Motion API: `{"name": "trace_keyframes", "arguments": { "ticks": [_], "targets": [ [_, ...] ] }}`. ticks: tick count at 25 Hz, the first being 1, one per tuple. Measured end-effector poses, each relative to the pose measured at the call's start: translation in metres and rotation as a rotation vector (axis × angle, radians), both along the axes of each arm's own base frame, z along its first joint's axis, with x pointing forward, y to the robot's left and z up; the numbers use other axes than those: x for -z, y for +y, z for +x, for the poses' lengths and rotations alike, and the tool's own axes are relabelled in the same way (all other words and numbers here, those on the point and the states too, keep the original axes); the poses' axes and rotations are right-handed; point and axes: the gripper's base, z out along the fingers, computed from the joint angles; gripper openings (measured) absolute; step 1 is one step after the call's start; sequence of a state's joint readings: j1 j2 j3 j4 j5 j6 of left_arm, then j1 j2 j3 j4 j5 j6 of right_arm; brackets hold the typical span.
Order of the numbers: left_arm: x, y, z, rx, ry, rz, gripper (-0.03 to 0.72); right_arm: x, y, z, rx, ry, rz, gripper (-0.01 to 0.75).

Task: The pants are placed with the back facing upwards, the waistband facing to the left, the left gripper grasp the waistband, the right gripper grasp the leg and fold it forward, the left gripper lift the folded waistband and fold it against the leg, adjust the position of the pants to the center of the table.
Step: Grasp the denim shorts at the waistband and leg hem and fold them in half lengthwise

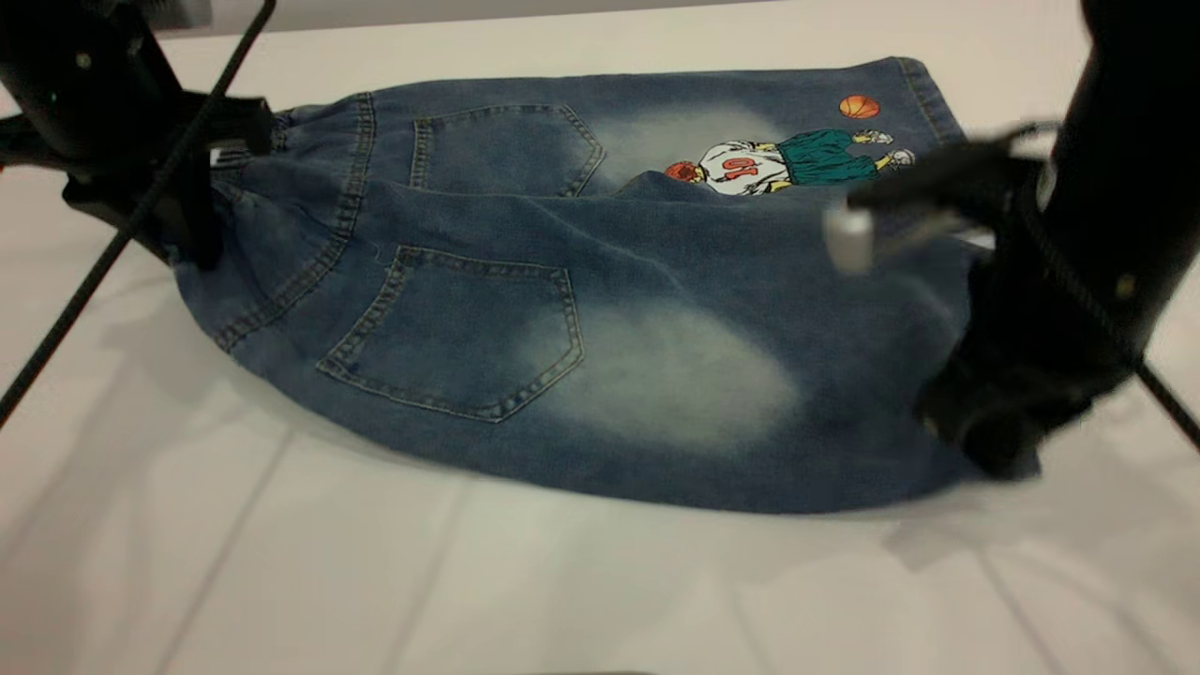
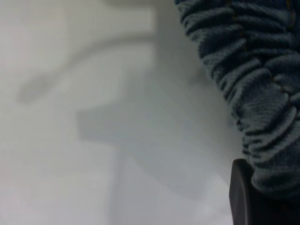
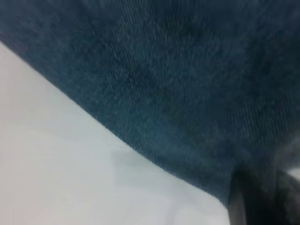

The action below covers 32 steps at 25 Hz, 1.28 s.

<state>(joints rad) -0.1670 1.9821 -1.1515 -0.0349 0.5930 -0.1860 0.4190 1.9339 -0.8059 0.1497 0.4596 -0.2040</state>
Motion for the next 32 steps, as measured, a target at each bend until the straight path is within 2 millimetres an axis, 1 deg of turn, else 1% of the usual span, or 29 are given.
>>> {"name": "trace_keyframes", "arguments": {
  "ticks": [4,7,13,15,19,25,29,32],
  "targets": [
    [-0.011,-0.003,0.007,-0.02,0.004,-0.026,0.084,-0.037,0.006,0.012,-0.002,-0.109,0.052,0.029],
    [-0.016,-0.005,0.011,-0.029,0.001,-0.041,0.084,-0.057,0.01,0.021,-0.003,-0.172,0.081,0.029],
    [-0.024,-0.009,0.016,-0.062,0.004,-0.091,0.084,-0.081,0.018,0.042,0.001,-0.262,0.121,0.029],
    [-0.025,-0.011,0.016,-0.078,0.005,-0.113,0.084,-0.089,0.016,0.052,0.017,-0.294,0.132,0.029],
    [-0.026,-0.014,0.017,-0.124,0.007,-0.156,0.084,-0.1,0.003,0.067,0.072,-0.328,0.141,0.029],
    [-0.027,-0.017,0.021,-0.265,-0.015,-0.23,0.084,-0.102,-0.026,0.078,0.181,-0.335,0.135,0.029],
    [-0.037,-0.013,0.029,-0.374,-0.028,-0.298,0.084,-0.102,-0.047,0.083,0.246,-0.34,0.127,0.029],
    [-0.047,-0.005,0.039,-0.465,-0.047,-0.374,0.084,-0.106,-0.057,0.089,0.278,-0.357,0.127,0.029]
  ]
}}
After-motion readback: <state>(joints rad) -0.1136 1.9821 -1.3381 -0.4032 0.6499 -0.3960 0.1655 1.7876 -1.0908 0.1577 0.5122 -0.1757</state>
